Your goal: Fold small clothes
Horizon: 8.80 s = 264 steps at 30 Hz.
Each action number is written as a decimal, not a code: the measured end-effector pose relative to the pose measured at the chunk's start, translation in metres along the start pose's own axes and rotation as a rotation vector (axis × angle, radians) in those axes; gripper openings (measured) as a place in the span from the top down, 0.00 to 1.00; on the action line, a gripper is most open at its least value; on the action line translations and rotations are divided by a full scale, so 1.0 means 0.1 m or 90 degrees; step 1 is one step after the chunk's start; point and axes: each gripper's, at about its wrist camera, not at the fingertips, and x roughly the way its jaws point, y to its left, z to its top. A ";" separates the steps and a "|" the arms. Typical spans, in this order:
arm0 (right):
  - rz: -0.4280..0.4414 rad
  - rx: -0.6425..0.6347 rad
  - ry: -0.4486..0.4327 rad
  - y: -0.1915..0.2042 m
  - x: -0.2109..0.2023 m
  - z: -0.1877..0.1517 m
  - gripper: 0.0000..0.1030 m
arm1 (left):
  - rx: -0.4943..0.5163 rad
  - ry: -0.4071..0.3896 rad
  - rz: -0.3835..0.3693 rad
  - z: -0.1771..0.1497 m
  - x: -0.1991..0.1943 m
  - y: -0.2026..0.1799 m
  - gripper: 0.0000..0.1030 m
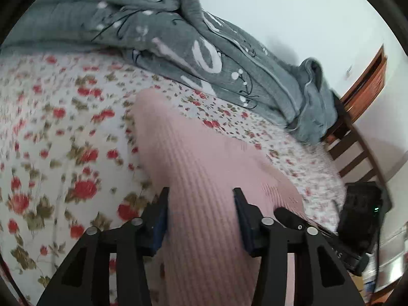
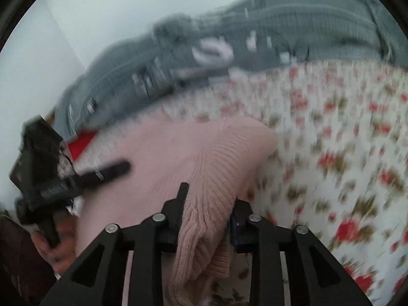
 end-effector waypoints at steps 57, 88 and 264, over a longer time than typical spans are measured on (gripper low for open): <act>-0.191 -0.140 -0.061 0.14 -0.43 -0.29 0.50 | 0.131 -0.035 0.201 -0.20 -0.01 -0.53 0.37; -0.108 -0.101 -0.047 0.36 -0.74 -0.69 0.53 | 0.193 -0.052 0.274 -1.08 -0.32 -0.68 0.47; -0.257 -0.115 -0.140 1.05 -2.63 -0.76 0.03 | 0.151 -0.169 0.319 -1.36 -1.78 -1.97 0.18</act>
